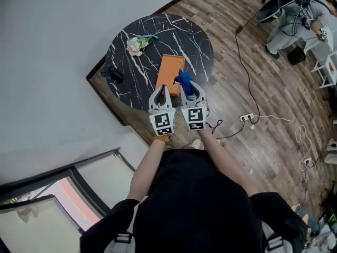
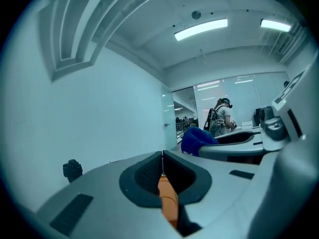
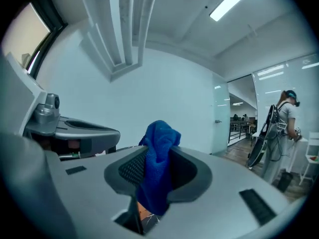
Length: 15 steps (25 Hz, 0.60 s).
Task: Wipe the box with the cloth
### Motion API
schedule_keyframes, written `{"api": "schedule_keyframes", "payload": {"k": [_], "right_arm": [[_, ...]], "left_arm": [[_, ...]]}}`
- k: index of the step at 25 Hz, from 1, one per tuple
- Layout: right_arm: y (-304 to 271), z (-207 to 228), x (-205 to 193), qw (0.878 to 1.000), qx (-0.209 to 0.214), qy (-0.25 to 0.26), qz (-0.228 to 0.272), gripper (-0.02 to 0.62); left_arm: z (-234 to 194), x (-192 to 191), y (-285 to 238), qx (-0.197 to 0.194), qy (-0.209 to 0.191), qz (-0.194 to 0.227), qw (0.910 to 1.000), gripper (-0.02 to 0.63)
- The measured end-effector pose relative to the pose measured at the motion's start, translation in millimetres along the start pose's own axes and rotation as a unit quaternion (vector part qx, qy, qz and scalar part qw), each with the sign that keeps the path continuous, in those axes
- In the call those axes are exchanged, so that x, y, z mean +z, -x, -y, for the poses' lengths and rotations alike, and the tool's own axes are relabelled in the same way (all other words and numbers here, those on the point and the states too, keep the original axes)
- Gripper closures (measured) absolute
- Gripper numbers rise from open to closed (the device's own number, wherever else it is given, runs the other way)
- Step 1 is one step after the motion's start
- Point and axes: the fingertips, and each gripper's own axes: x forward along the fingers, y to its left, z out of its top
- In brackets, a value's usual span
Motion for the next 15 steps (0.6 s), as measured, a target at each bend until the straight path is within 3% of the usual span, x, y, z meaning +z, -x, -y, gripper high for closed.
{"api": "schedule_keyframes", "payload": {"k": [15], "right_arm": [[29.8,-1.9,1.9,1.0,0.008,0.02,0.007,0.494]], "left_arm": [[15.9,-5.5,24.4,0.015,0.008,0.01,0.9998,0.597]]}}
